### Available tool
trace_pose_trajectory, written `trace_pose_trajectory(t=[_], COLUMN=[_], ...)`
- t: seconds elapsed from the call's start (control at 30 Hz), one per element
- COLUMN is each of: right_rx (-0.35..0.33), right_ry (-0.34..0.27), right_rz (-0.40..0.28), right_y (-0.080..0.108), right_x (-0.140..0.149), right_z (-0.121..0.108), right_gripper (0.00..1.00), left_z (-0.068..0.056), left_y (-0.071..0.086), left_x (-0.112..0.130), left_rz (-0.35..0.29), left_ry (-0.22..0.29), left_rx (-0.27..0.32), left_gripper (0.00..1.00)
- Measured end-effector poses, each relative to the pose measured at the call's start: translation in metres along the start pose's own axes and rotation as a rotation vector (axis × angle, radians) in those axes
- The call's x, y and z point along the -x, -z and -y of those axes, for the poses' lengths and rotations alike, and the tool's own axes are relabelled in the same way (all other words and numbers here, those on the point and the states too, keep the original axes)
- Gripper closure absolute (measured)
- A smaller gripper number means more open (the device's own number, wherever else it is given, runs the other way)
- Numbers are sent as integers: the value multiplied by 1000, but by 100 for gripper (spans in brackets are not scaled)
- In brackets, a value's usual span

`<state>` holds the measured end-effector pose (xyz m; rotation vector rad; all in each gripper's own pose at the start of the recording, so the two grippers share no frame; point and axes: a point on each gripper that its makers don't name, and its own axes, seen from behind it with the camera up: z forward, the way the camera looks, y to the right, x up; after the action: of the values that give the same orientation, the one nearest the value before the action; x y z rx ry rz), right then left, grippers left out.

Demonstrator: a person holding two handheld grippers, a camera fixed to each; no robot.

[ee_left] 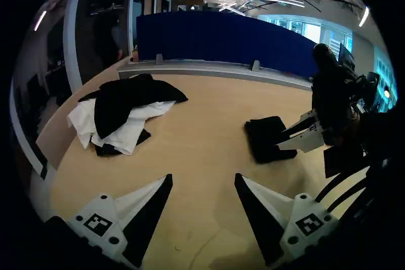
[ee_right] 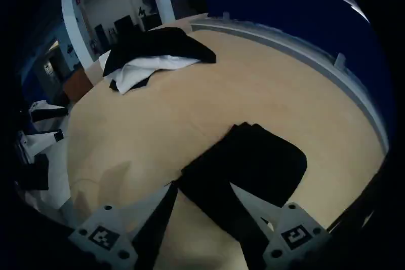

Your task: Fold towel

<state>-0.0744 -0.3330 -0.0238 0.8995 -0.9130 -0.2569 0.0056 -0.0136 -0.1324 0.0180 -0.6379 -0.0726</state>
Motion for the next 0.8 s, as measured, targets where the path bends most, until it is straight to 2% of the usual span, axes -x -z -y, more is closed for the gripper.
trace_pose_trajectory(t=[0.1, 0.23, 0.57, 0.8], right_rx=[18, 47, 95, 125], right_ry=[-15, -35, -71, -71], right_rz=[-12, -23, -41, -4], right_y=[5, 13, 25, 27], right_x=[2, 7, 14, 38], right_z=[-5, -14, -32, -41], right_gripper=[12, 3, 0, 0], left_z=[0, -1, -6, -8], left_y=[0, 1, 0, -1], left_x=[0, -1, -3, -2], left_rz=[-1, -2, -3, -3], left_ry=[-1, -1, -9, -9], left_rx=[-1, -1, 2, 3], left_gripper=[9, 9, 9, 9])
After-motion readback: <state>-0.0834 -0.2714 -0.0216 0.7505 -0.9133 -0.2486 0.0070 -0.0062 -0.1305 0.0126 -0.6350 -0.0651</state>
